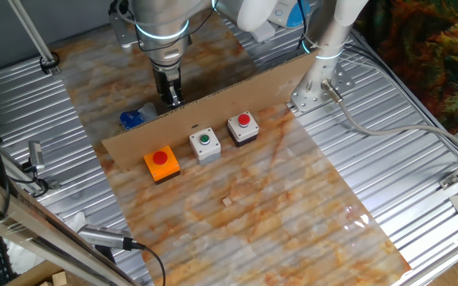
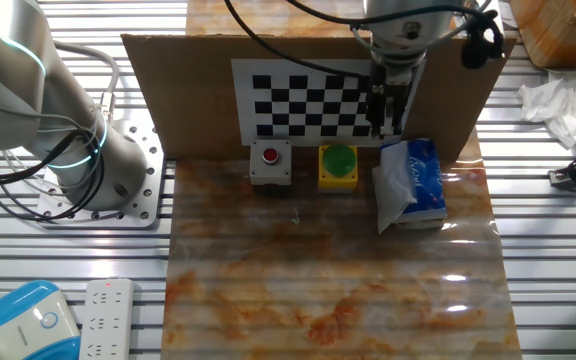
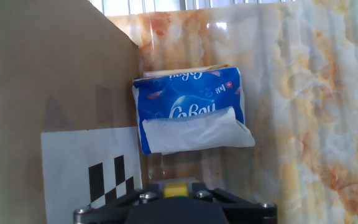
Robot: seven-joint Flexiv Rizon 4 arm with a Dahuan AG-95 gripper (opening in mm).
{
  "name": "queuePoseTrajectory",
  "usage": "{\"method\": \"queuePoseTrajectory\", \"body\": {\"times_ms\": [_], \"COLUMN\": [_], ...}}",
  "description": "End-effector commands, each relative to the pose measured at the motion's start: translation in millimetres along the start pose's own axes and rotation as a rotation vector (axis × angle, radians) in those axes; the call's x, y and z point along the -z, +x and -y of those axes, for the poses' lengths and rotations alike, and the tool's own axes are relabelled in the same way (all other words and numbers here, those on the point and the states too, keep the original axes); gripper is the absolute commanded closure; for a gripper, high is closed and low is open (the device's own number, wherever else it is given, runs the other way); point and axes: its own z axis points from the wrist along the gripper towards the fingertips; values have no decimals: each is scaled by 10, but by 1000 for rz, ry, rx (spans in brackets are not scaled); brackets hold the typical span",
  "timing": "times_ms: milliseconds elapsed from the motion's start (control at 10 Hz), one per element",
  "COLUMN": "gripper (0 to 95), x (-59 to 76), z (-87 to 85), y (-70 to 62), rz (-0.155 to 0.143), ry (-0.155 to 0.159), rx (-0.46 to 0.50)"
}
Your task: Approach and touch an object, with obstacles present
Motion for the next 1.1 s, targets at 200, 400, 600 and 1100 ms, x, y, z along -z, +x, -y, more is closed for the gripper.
{"method": "queuePoseTrajectory", "body": {"times_ms": [200, 400, 600, 1100], "gripper": [950, 950, 950, 950], "x": [-1, 5, 26, 240], "z": [2, 2, 0, -33], "y": [1, 2, 3, 21], "rz": [2, 4, 2, -15], "ry": [1, -1, -2, -7], "rx": [0, 1, 5, 10]}}
